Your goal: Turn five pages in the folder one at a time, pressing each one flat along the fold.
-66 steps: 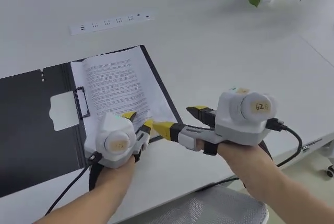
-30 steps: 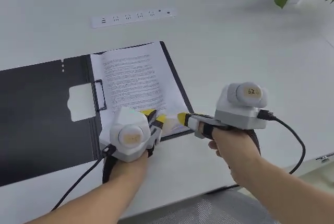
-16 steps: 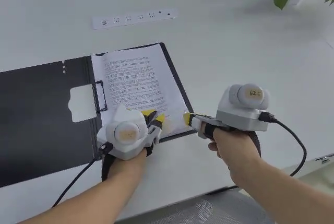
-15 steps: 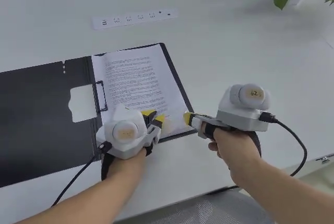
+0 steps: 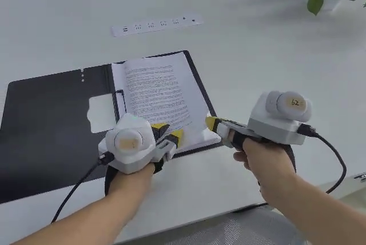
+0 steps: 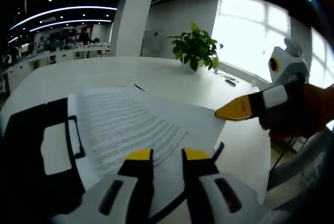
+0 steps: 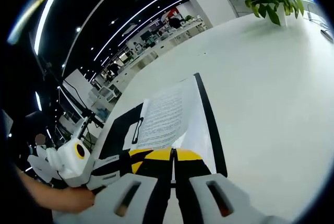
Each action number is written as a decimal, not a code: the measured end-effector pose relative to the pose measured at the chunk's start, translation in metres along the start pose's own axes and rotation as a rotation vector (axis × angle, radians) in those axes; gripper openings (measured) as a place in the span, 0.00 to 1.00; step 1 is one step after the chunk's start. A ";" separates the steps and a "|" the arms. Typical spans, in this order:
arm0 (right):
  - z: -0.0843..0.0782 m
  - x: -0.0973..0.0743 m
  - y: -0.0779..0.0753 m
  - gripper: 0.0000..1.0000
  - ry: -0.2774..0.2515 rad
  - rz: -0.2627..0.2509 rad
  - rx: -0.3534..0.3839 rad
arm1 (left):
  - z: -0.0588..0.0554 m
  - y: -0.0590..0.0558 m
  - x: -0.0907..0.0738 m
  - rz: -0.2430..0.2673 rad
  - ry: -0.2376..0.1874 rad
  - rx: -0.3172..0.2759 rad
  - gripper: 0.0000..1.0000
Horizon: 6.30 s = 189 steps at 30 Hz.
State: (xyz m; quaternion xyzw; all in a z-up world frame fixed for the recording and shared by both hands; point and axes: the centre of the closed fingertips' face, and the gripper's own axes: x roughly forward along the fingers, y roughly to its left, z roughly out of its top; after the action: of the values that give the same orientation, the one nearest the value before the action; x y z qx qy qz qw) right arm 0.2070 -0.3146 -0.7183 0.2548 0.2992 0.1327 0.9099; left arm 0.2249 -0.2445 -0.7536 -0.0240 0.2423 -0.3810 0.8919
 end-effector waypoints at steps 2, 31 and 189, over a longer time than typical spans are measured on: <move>0.005 -0.001 0.012 0.00 -0.023 0.025 0.000 | 0.002 0.005 -0.009 0.000 -0.001 0.001 0.21; -0.012 0.023 0.184 0.00 -0.015 0.384 -0.177 | 0.020 0.084 -0.162 0.151 -0.106 0.017 0.23; 0.054 0.300 0.081 0.00 0.216 0.215 0.282 | -0.070 0.153 -0.154 0.280 0.065 0.101 0.18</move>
State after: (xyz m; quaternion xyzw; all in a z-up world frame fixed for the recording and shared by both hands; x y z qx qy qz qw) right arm 0.4686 -0.1498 -0.7799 0.3945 0.3819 0.2124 0.8083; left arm 0.2042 -0.0193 -0.7862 0.0674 0.2527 -0.2650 0.9281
